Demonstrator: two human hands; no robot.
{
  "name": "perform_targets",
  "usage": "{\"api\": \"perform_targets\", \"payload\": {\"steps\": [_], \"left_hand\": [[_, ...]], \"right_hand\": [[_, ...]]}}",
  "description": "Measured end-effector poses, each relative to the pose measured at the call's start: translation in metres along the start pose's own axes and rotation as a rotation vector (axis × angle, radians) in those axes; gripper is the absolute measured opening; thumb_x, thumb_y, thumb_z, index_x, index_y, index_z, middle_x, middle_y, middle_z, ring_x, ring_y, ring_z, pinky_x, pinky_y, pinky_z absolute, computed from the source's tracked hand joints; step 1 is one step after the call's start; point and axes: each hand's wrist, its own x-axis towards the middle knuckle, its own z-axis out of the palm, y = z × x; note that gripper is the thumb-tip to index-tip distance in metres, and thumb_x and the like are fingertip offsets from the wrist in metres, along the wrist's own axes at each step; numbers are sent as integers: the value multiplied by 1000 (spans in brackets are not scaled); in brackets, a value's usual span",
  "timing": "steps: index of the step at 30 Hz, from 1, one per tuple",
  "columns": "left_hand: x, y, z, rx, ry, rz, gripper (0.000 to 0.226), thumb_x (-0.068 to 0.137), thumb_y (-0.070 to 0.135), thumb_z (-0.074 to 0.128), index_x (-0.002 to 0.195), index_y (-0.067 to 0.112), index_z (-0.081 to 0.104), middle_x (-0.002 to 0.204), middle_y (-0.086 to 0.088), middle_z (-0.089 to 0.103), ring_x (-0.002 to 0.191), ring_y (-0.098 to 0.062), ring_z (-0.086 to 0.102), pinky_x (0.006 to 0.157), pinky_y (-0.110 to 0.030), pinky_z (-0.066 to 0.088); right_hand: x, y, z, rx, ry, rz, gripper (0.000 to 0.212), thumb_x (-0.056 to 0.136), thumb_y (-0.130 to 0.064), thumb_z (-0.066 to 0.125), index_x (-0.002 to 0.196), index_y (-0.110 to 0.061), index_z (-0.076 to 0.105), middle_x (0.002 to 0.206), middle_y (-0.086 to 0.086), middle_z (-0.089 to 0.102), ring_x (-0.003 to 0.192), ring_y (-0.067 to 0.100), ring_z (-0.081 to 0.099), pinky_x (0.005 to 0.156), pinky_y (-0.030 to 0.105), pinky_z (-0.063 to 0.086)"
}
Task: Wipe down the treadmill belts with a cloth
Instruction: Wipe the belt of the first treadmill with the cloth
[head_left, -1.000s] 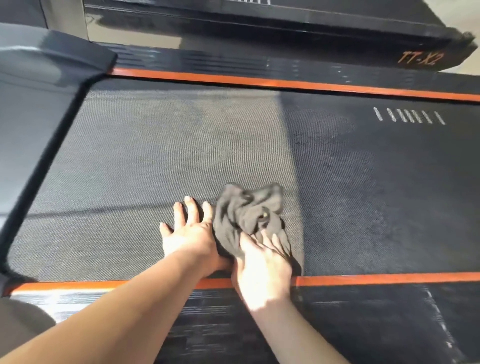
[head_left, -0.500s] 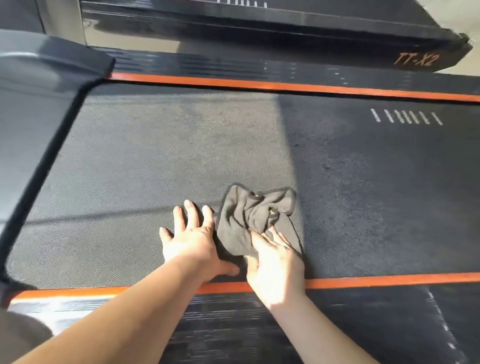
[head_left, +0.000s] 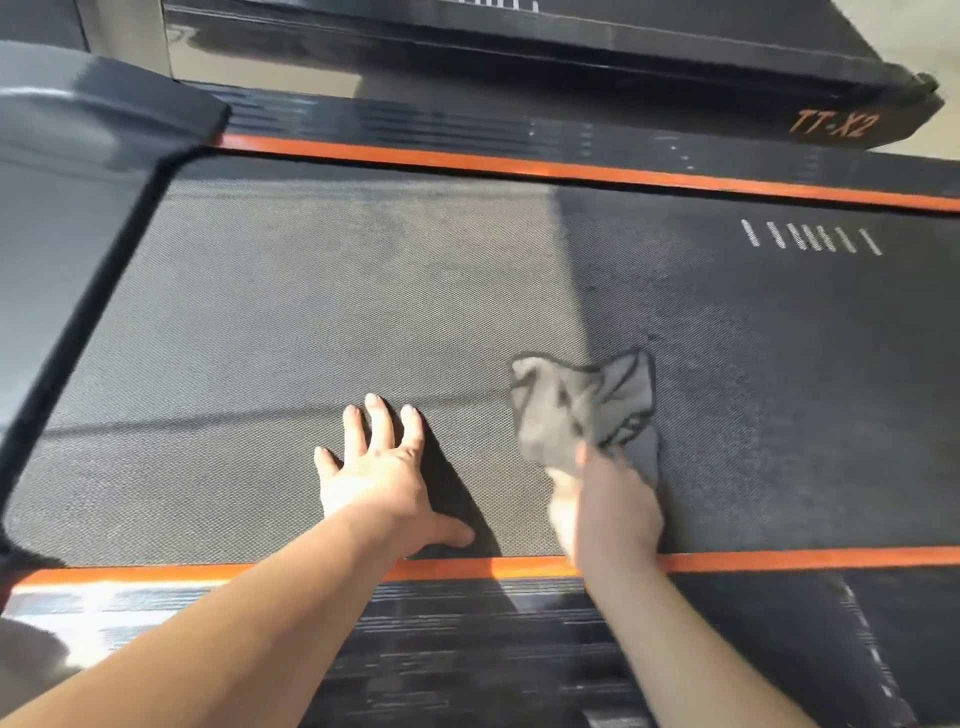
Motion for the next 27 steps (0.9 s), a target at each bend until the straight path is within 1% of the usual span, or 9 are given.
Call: {"api": "perform_targets", "payload": {"steps": [3, 6, 9, 11, 14, 16, 21, 24, 27], "left_hand": [[2, -1, 1, -18, -6, -6, 157, 45, 94, 71, 163, 26, -9, 166, -7, -32, 155, -34, -25, 124, -66, 5], [2, -2, 3, -3, -2, -7, 156, 43, 97, 68, 163, 32, -8, 166, -5, -32, 155, -33, -25, 124, -65, 6], [1, -2, 2, -12, 2, -3, 161, 43, 94, 72, 161, 31, -17, 167, -6, -31, 155, -33, -25, 124, -65, 7], [0, -2, 1, 5, 6, -2, 160, 46, 93, 72, 160, 29, -20, 166, -7, -31, 155, -34, -25, 124, -64, 7], [1, -1, 0, 11, 2, -7, 160, 47, 92, 74, 160, 28, -20, 166, -7, -32, 154, -35, -26, 124, -65, 6], [1, -1, 1, 1, 1, -7, 160, 47, 90, 75, 160, 28, -19, 166, -7, -32, 154, -34, -26, 124, -65, 6], [0, -2, 1, -18, -11, -4, 162, 40, 96, 70, 161, 33, -16, 165, -6, -35, 153, -33, -29, 124, -65, 2], [-1, -3, 0, -25, -9, 2, 157, 44, 93, 72, 162, 33, -12, 165, -6, -36, 154, -32, -29, 125, -64, 2], [-1, -4, 2, -25, 12, 5, 159, 48, 90, 74, 161, 30, -20, 165, -6, -35, 154, -34, -28, 124, -65, 4]], "right_hand": [[-31, -24, 16, 195, -33, -524, 23, 64, -19, 78, 86, -21, 72, 93, 4, 74, 90, 26, 74, 72, 29, 61], [-3, 4, 10, 108, -233, -809, 33, 79, -24, 56, 107, -23, 73, 118, 4, 72, 114, 28, 67, 95, 39, 57], [38, 49, -13, -157, -144, -500, 45, 88, -19, 55, 129, -34, 64, 138, 4, 61, 120, 32, 61, 96, 40, 53], [51, 72, -32, -48, -20, -167, 30, 91, -18, 56, 115, -29, 68, 125, 10, 67, 110, 39, 63, 86, 42, 52], [37, 65, -34, 49, 45, 86, 7, 93, -24, 59, 97, -20, 62, 106, 15, 70, 94, 39, 63, 74, 40, 49], [16, 29, -17, -15, -10, 62, 17, 91, -28, 61, 107, -21, 63, 110, 10, 69, 102, 36, 66, 79, 39, 52], [-23, -19, 1, 144, -127, -694, 29, 69, -23, 73, 98, -23, 76, 109, 3, 74, 101, 26, 73, 83, 27, 56], [17, 24, -19, -80, -192, -476, 47, 92, -21, 59, 138, -32, 59, 147, 2, 55, 125, 32, 58, 99, 38, 51], [40, 55, -34, 41, 1, -20, 17, 92, -22, 57, 107, -27, 61, 123, 13, 63, 106, 40, 61, 84, 45, 54]]}}
